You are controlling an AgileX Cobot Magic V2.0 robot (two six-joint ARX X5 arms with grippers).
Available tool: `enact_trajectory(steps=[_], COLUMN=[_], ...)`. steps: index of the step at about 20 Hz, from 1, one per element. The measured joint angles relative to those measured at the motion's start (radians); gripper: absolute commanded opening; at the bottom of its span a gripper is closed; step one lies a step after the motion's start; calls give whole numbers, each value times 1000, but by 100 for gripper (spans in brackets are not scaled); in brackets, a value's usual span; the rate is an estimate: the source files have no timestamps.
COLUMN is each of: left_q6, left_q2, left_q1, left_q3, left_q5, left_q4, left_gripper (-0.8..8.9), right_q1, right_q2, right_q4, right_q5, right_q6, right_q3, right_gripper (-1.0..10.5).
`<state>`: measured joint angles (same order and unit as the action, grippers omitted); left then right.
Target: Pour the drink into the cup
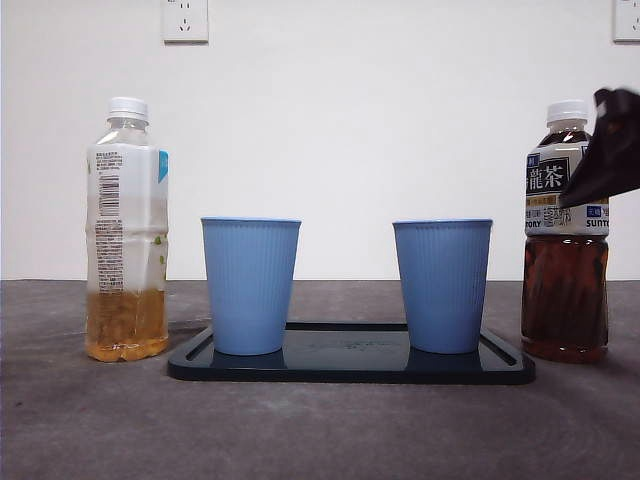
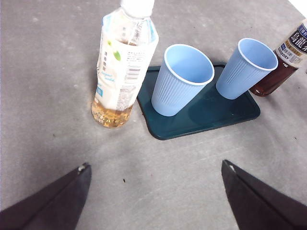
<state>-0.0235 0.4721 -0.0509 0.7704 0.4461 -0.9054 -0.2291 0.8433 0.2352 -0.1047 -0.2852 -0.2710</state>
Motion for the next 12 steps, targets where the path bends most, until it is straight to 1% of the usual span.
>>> enact_trajectory(steps=[5, 7, 10, 12], left_q6=[0, 0, 0, 0], left_q2=[0, 0, 0, 0], left_q1=[0, 0, 0, 0], left_q3=[0, 0, 0, 0], left_q5=[0, 0, 0, 0], left_q4=[-4, -3, -3, -3], left_gripper=[438, 438, 438, 438], right_q1=[0, 0, 0, 0], right_q2=[196, 266, 356, 408], right_q4=[225, 307, 413, 476], right_q5=[4, 25, 35, 66], right_q6=[21, 24, 24, 25], right_q3=[1, 1, 1, 1], right_gripper=[442, 442, 442, 442])
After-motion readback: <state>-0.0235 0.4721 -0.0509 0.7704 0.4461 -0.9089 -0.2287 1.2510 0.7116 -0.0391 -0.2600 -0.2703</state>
